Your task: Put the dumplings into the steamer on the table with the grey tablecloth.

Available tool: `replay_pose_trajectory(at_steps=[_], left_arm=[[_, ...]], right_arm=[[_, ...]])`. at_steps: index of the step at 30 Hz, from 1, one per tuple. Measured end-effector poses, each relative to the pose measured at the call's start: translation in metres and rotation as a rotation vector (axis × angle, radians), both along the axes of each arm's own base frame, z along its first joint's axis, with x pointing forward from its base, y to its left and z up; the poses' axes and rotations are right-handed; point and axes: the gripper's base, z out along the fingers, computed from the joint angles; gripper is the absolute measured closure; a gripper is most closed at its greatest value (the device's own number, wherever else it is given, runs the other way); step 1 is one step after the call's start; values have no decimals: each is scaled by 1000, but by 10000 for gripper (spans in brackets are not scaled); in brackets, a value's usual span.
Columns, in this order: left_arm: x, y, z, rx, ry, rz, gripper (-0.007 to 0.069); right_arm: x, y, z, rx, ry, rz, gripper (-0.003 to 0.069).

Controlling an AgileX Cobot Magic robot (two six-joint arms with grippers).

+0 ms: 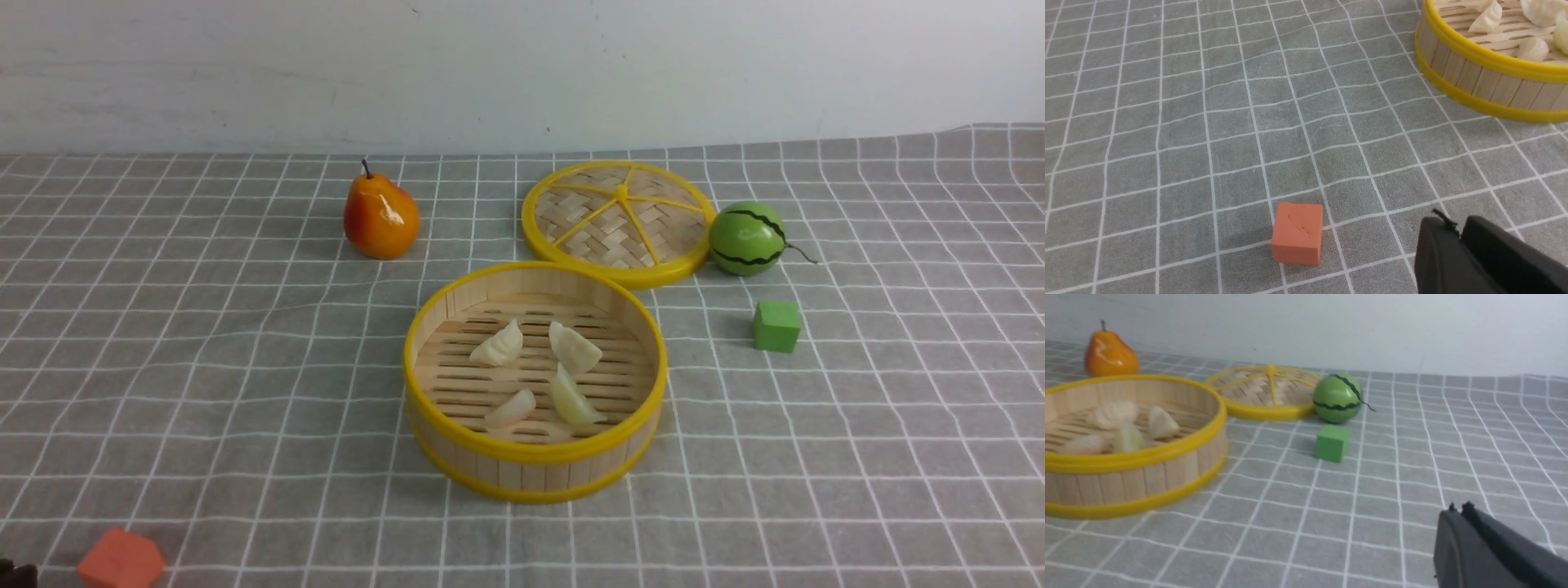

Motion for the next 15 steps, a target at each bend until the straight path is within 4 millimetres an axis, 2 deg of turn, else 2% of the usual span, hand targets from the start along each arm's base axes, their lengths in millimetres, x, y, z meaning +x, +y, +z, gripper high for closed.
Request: replay_pose_trajectory(at_steps=[5, 15], left_arm=[[0, 1, -1, 6, 12, 6, 549], [-1, 1, -1, 7, 15, 8, 538]], right_arm=[[-3, -3, -17, 21, 197, -59, 675], [-4, -3, -18, 33, 223, -62, 670]])
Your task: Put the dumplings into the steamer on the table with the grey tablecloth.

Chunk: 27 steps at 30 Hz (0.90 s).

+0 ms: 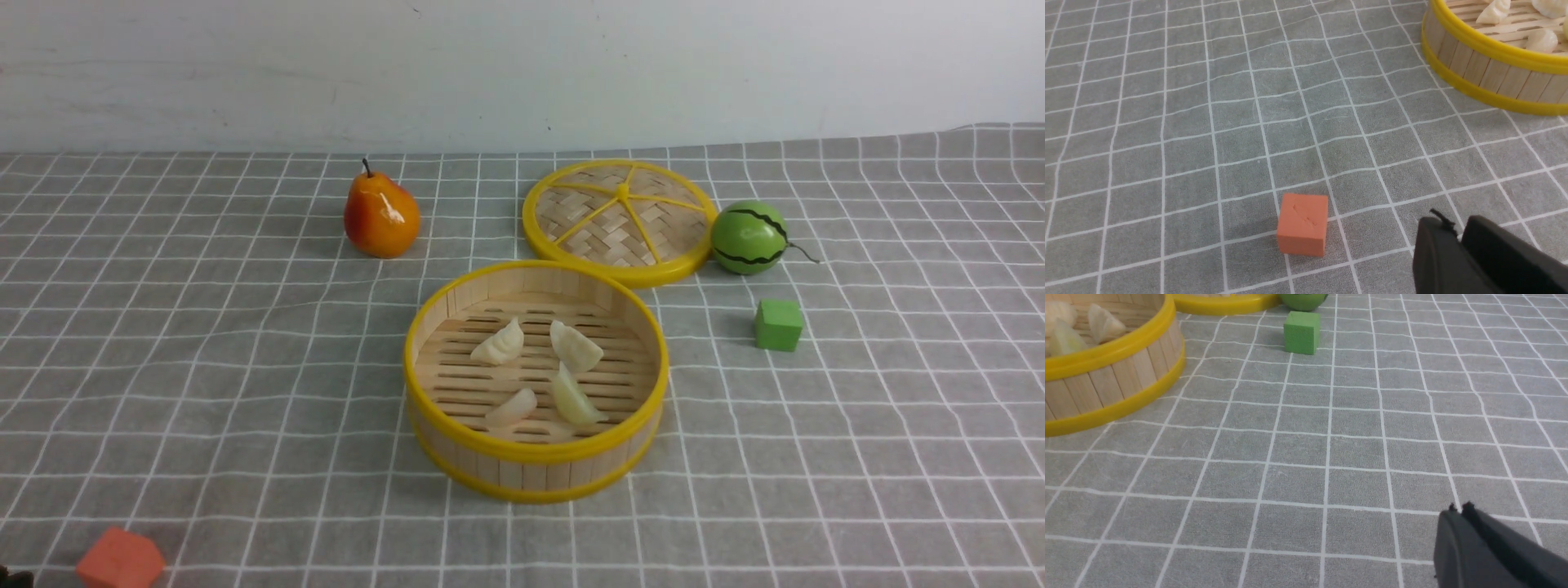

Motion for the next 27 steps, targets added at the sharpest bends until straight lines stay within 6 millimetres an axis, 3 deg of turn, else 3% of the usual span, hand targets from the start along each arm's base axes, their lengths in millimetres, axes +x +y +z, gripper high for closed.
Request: replay_pose_trajectory(at_steps=[14, 21, 25, 27], left_arm=[[0, 0, -2, 0, 1, 0, 528], [-17, 9, -20, -98, -158, 118, 530], [-17, 8, -31, -133, -275, 180, 582], [-12, 7, -55, -156, -265, 211, 638]], right_arm=[[0, 0, 0, 0, 1, 0, 659], [0, 0, 0, 0, 1, -1, 652], [0, 0, 0, 0, 1, -1, 649], [0, 0, 0, 0, 1, -1, 644]])
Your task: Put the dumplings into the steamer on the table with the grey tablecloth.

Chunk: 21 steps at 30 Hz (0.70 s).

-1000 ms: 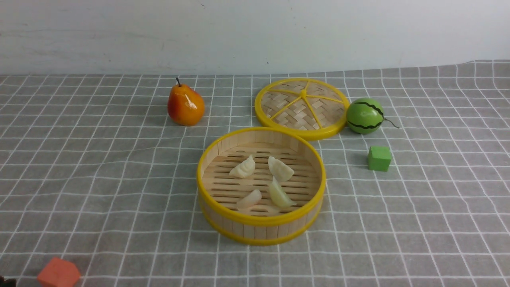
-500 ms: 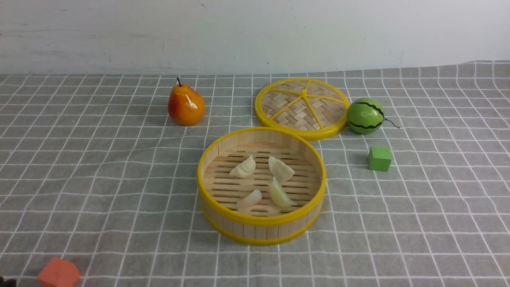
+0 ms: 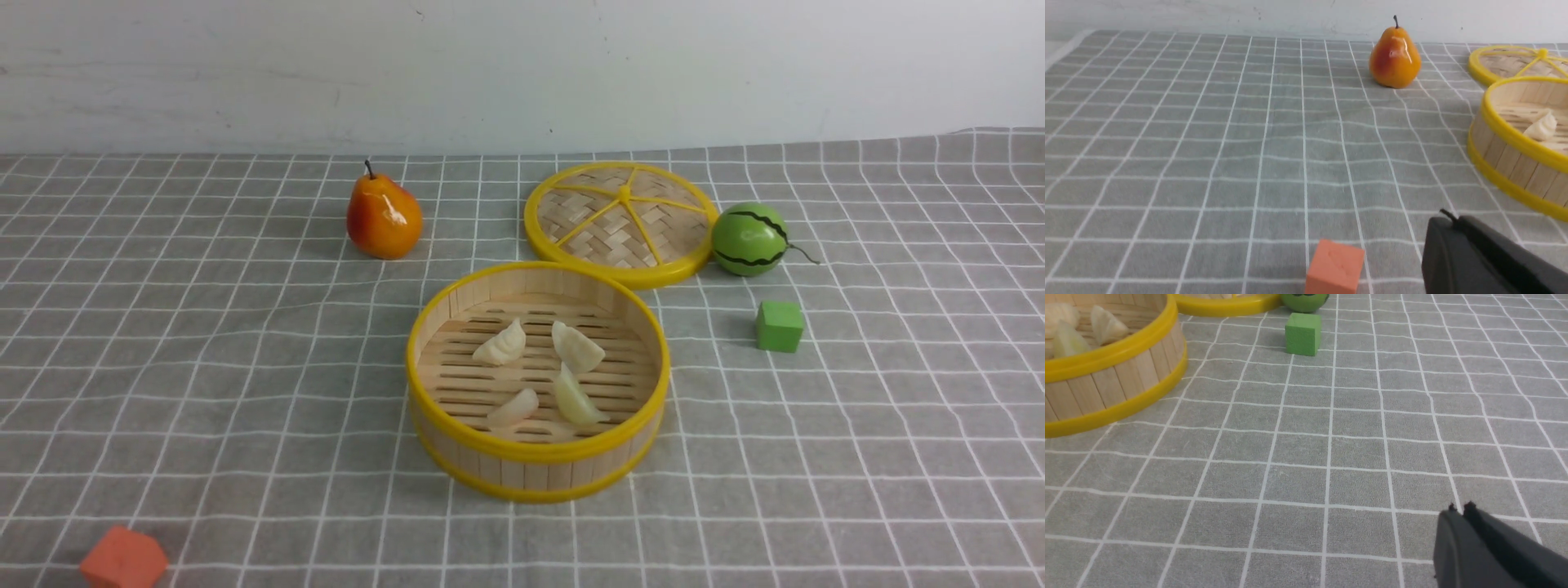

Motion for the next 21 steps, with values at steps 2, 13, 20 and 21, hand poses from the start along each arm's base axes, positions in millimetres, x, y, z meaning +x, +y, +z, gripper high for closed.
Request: replay_pose_trajectory(at_steps=[2, 13, 20, 21], left_arm=[[1, -1, -12, -17, 45, 0, 638], [-2, -3, -26, -33, 168, -28, 638], [-2, -3, -26, -35, 168, -29, 638], [-2, -3, -26, -35, 168, -29, 638]], right_arm=[[0, 0, 0, 0, 0, 0, 640], [0, 0, 0, 0, 0, 0, 624], [0, 0, 0, -2, 0, 0, 615], [0, 0, 0, -2, 0, 0, 613]])
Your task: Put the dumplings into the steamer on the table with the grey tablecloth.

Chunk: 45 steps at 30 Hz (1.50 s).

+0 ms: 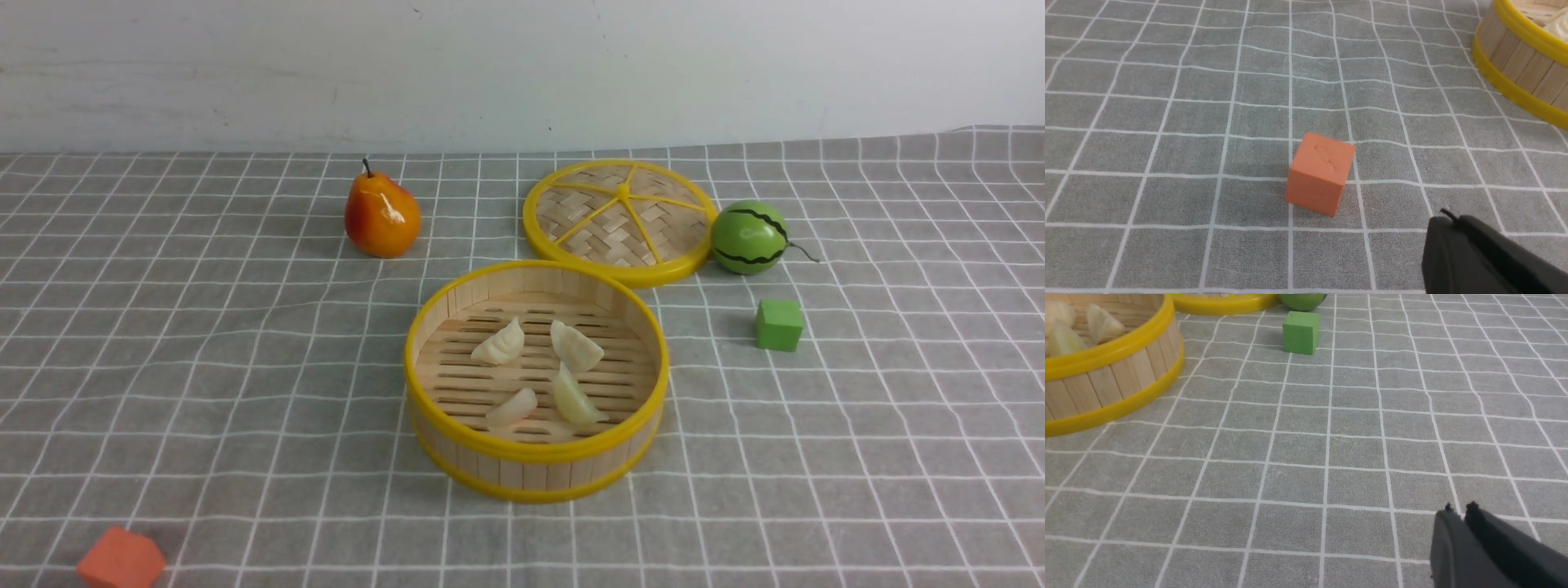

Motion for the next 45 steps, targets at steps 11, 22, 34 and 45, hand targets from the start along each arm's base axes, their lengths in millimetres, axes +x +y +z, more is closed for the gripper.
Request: replay_pose_trajectory(at_steps=[11, 22, 34, 45], left_arm=[[0, 0, 0, 0, 0, 0, 638], [0, 0, 0, -1, 1, 0, 638], [0, 0, 0, -1, 3, 0, 638], [0, 0, 0, -1, 3, 0, 636]], right_arm=[[0, 0, 0, 0, 0, 0, 595], [0, 0, 0, -1, 0, 0, 583], [0, 0, 0, -1, 0, 0, 575], [0, 0, 0, -1, 0, 0, 562]])
